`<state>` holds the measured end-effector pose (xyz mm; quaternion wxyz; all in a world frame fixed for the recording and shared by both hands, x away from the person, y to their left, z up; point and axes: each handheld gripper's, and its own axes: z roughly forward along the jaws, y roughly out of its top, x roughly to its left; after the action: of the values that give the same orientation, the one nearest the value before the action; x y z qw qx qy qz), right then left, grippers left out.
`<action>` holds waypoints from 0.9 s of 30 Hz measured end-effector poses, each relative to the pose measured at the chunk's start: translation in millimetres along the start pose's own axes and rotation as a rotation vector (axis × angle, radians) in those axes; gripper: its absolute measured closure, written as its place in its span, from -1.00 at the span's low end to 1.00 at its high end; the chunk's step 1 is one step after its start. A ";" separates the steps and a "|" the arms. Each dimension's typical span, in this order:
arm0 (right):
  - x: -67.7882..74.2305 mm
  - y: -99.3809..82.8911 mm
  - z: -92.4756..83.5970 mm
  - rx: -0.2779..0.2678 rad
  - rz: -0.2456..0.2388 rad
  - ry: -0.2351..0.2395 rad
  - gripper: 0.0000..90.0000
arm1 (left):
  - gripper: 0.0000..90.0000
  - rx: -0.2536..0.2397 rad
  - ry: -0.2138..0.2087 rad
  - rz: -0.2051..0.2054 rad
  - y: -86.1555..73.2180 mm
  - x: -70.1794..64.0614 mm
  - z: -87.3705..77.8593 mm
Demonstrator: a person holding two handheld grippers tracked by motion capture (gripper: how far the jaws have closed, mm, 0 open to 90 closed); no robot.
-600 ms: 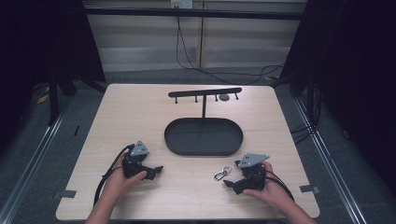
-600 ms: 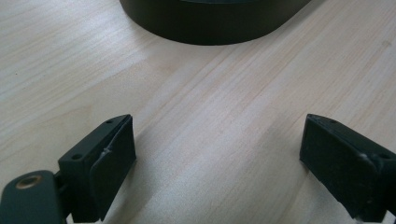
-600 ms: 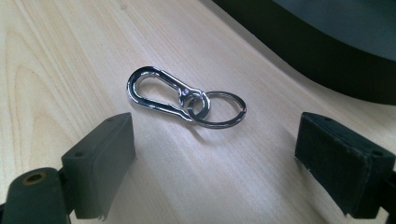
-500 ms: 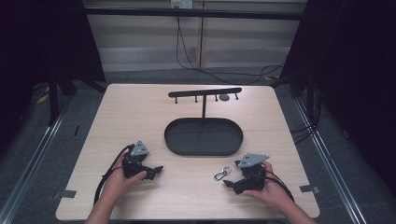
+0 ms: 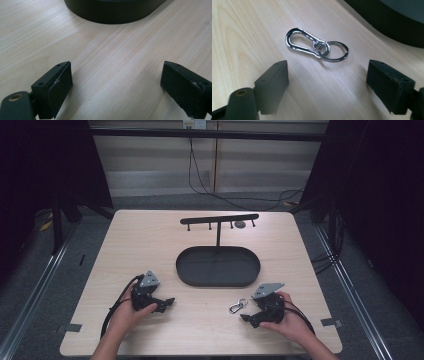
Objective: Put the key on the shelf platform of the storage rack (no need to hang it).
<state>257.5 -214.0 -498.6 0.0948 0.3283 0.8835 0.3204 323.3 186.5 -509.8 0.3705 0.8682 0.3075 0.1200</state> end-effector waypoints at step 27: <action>7.6 46.4 -1.6 0.276 -0.120 0.082 -0.37 | -0.77 0.000 0.000 -0.001 0.0 0.0 0.0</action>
<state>275.2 -183.1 -467.9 0.0313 0.2714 0.9403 0.2028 323.3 186.4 -509.8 0.3706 0.8681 0.3077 0.1198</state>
